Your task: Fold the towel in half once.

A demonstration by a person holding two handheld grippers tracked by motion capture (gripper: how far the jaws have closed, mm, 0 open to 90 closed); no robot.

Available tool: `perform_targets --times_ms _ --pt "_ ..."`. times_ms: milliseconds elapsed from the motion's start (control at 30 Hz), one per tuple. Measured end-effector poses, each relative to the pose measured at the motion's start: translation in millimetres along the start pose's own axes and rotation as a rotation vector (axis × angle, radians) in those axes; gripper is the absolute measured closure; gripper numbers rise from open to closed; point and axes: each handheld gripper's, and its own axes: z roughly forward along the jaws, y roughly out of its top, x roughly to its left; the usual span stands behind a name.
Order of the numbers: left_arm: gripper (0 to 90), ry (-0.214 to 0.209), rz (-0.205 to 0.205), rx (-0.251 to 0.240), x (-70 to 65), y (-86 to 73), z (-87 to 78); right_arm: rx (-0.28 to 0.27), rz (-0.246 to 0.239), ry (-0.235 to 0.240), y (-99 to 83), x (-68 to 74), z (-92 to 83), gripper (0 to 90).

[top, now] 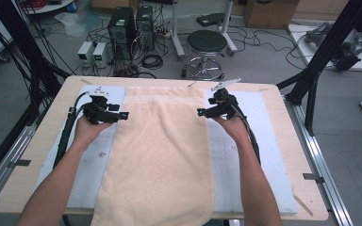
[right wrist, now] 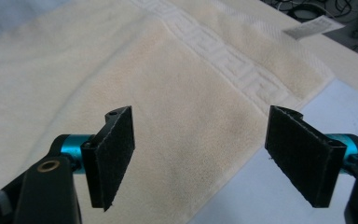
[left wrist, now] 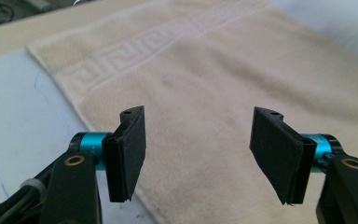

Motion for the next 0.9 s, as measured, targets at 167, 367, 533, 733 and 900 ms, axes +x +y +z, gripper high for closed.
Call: perform_targets --times_ms 167,367,533,733,900 --pt "37.6 0.014 -0.018 0.025 4.5 -14.4 14.4 0.058 0.014 0.006 -19.3 -3.1 23.6 30.2" --pt "43.8 -0.002 -0.030 0.090 7.5 -22.5 26.4 0.114 0.039 -0.009 -32.3 -4.3 39.9 40.4" --pt "60.7 0.057 -0.012 0.075 3.5 -30.8 28.2 0.130 0.014 -0.028 -33.9 3.3 46.9 58.9" --pt "84.4 0.083 -0.063 0.077 3.8 -30.4 27.7 0.163 0.036 0.019 -29.8 6.8 45.7 82.0" --pt "86.5 0.058 -0.077 0.079 5.4 -28.4 21.3 0.151 0.066 0.048 -28.4 3.9 39.1 83.0"
